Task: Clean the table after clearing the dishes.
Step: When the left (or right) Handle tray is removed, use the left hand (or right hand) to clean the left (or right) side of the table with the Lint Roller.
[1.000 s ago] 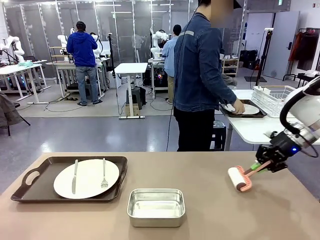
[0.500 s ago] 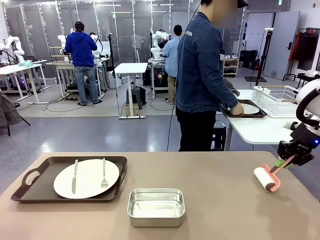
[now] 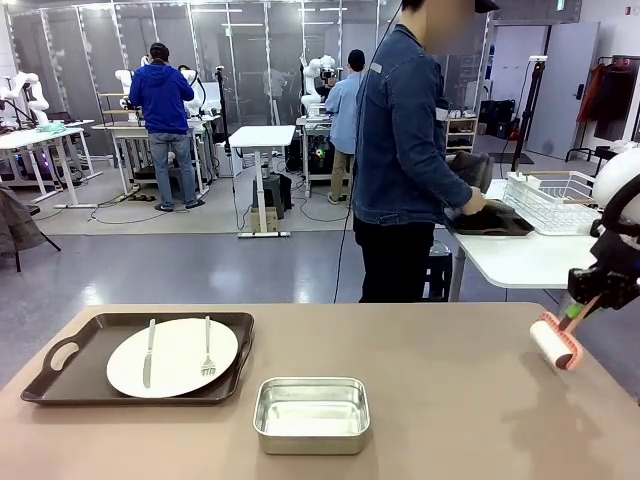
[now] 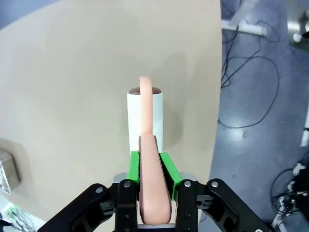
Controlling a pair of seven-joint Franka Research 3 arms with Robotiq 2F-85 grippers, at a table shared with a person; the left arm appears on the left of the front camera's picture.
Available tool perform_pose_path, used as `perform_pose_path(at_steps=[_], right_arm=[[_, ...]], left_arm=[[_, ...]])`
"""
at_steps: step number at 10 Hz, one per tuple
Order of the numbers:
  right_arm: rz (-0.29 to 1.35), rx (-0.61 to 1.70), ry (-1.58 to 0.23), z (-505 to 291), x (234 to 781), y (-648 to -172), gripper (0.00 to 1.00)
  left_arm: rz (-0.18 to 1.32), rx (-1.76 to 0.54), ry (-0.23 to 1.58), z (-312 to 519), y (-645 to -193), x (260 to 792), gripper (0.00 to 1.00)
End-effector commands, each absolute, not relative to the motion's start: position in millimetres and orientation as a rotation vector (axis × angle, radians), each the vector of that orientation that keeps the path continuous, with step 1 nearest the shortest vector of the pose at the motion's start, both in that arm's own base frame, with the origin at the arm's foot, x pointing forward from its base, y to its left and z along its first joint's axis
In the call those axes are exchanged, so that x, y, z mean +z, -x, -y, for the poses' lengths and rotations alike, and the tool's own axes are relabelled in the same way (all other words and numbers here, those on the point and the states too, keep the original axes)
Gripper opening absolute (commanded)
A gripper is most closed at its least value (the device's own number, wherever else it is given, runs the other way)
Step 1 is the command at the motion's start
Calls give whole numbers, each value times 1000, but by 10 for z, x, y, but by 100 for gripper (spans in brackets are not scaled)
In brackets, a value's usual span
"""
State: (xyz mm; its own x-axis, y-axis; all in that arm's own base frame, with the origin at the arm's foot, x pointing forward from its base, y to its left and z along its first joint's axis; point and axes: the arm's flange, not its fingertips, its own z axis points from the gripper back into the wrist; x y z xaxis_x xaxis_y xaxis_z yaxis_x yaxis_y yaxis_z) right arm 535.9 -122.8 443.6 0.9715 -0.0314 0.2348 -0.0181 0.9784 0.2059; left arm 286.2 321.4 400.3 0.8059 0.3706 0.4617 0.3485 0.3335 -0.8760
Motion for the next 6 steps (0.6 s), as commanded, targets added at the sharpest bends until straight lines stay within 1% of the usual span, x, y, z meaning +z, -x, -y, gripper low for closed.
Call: perform_pose_path(at_steps=[1, 3, 4, 5, 6], right_arm=[[299, -18, -123, 1002, 4770, -5107, 22], [320, -21, -111, 926, 4989, -5020, 22], [302, 2, -132, 862, 5024, -5003, 22], [320, 13, -139, 1025, 5032, -5109, 22], [320, 13, -139, 1025, 5032, -5109, 22]], left_arm=[[685, 18, 1260, -3225, -2837, 4013, 100], [685, 18, 1260, -3225, -2837, 4013, 100], [685, 18, 1260, -3225, -2837, 4013, 100], [685, 18, 1260, -3225, -2837, 4013, 100], [685, 18, 1260, -3225, -2837, 4013, 100]])
